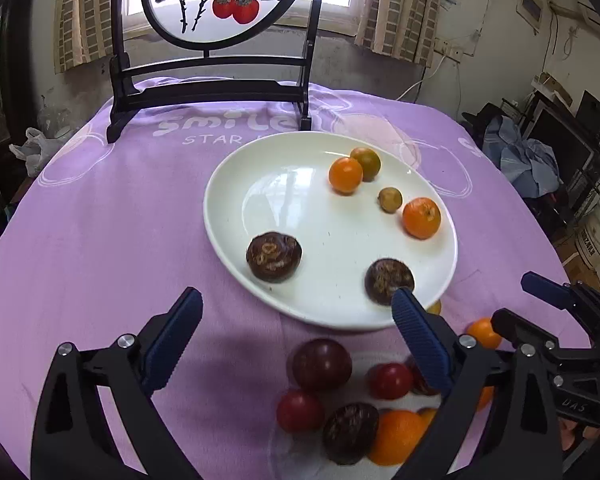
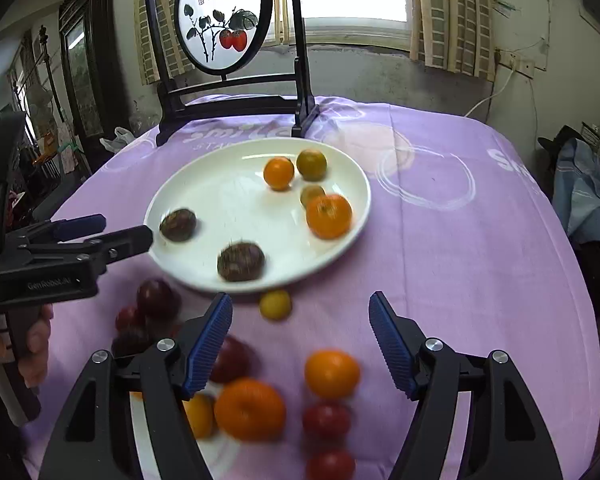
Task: Organize fruits
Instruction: 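Carry both citrus fruits onto the white plate and open both grippers, then grasp a red tomato with the right gripper while the left grasps another red tomato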
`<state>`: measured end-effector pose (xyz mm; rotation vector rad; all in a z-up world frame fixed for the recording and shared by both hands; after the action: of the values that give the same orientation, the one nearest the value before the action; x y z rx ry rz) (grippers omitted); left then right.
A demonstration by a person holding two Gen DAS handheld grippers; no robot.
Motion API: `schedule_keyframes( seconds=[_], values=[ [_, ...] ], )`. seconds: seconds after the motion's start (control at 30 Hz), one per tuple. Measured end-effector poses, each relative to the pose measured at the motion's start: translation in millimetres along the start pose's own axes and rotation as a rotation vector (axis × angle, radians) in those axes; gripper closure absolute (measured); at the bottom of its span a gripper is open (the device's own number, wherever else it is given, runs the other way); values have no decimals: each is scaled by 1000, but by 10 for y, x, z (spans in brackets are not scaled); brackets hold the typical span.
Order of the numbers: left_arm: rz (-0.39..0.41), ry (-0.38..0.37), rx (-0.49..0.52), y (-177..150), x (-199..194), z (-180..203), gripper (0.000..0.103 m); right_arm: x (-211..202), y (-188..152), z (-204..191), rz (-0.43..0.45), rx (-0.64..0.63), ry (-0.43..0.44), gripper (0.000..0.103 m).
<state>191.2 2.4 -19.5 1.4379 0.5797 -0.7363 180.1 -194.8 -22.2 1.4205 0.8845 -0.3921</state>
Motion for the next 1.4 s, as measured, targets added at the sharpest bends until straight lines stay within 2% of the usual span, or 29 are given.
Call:
schedule_keyframes(
  seconds=[0.23,0.4,0.7,0.73,0.8,0.93,0.97,1.4],
  values=[
    [3,16,36,-498,-276,8,6,-262,-503,72,-29,-6,-14,31],
    [-22,-12,0,-766,-410,4,6,-377,-793,67,-55,-4,-6,31],
    [-34,1,55,-961,-475,56,6,-268,-968,146,-108,-4,-51,33],
    [-37,1,57,-969,-469,47,6,-231,-965,164,-115,3,-56,36],
    [-41,-1,62,-983,-454,35,6,-150,-963,188,-131,21,-51,48],
    [-55,8,69,-996,-392,3,6,-36,-955,205,-139,36,-57,61],
    [-59,7,68,-997,-372,-5,6,-37,-955,192,-139,32,-51,71],
    [-98,30,151,-1015,-212,-87,6,-199,-1006,108,-113,37,29,73]
  ],
)
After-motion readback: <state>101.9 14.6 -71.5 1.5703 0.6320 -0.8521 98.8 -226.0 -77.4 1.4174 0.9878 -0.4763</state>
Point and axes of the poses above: each gripper's, at about its wrist camera, not at the fingertips, and x roughly the way its jaws point, z to its right, y to its top, the point moved 6 cm from there along x, roughly the way its jaws point, and after that the axes turned 4 degrees about x, right-handed, at the moved point
